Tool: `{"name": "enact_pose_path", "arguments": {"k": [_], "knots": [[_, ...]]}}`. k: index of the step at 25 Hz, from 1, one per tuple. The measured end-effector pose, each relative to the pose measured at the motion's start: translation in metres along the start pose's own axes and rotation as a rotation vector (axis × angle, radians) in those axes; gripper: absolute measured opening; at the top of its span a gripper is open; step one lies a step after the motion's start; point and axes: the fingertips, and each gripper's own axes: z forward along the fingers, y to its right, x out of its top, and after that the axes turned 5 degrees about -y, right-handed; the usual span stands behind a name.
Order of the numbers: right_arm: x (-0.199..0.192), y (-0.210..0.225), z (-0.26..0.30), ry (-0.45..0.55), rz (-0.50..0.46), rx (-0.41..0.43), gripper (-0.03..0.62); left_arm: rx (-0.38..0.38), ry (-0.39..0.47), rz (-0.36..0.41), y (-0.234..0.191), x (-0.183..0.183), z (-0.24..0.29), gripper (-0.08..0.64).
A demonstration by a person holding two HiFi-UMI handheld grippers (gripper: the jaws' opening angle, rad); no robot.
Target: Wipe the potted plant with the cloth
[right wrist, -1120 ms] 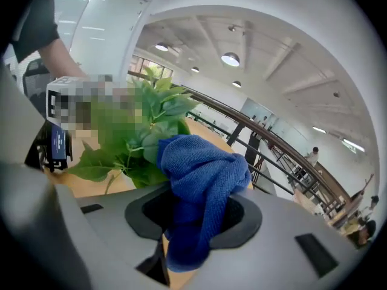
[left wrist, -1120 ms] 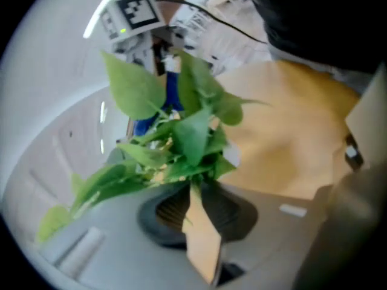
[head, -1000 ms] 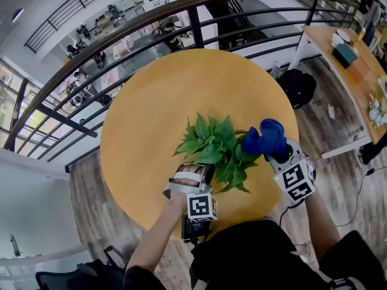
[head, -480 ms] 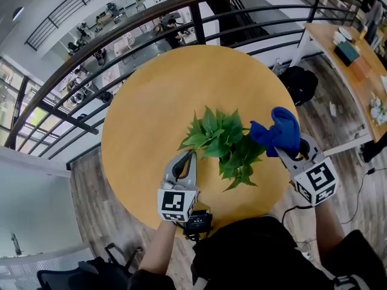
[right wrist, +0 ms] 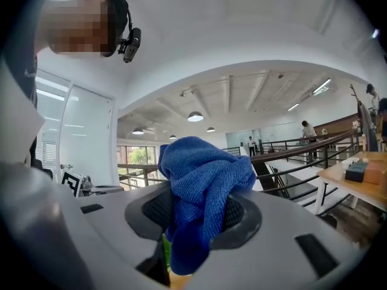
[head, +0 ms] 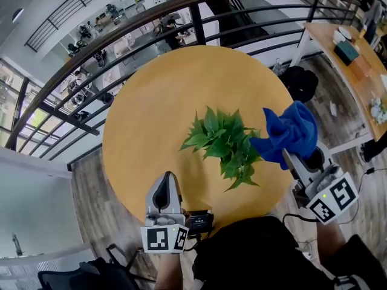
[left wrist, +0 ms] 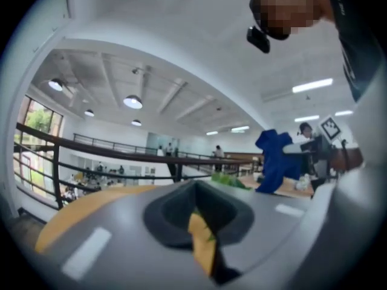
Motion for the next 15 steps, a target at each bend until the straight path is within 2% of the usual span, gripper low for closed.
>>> {"name": "enact_pose_path", "arguments": {"k": [2,8,15], "knots": [[-0.006,-0.007,0.002,-0.018,-0.008,0.019,0.152,0.018,0.006,0.015,0.004,0.006,-0.008,0.002],[-0.009,-0.018,0.004,-0.025,-0.008,0.048,0.152,-0.004,0.014,0.044,0.014,0.016,-0.013,0.002],[-0.011,-0.025,0.006,-0.027,-0.016,0.061,0.152,0.007,0.013,0.040,0.015,0.019,-0.015,0.002]]}}
